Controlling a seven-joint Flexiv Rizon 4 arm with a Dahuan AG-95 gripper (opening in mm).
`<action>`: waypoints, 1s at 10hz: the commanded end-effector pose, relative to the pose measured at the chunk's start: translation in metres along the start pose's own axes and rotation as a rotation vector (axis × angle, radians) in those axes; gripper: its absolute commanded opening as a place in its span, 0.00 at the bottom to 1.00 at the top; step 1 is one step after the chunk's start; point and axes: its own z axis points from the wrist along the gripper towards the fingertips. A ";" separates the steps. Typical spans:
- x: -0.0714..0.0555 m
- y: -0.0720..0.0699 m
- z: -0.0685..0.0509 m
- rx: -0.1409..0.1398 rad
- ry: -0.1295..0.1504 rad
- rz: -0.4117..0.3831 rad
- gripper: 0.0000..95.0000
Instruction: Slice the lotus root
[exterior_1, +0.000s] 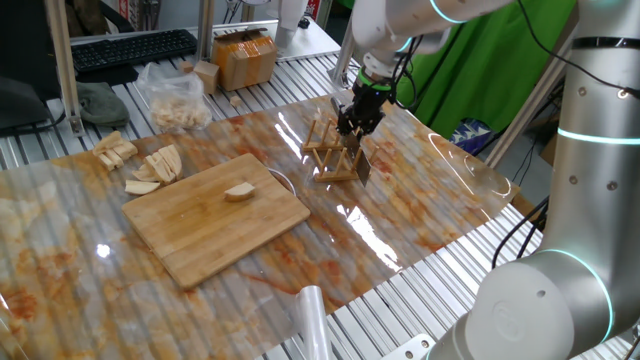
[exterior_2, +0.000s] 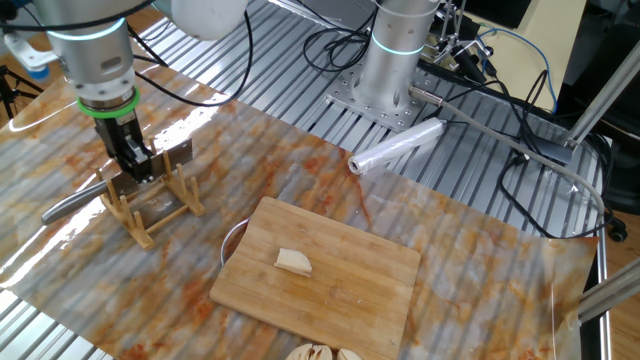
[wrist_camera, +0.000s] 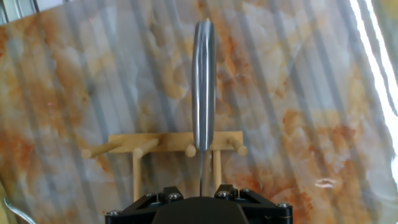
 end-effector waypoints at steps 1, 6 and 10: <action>0.000 -0.001 0.005 0.001 -0.001 -0.001 0.40; 0.000 -0.003 0.016 0.000 -0.010 -0.004 0.40; -0.008 -0.005 0.021 -0.004 -0.007 -0.010 0.40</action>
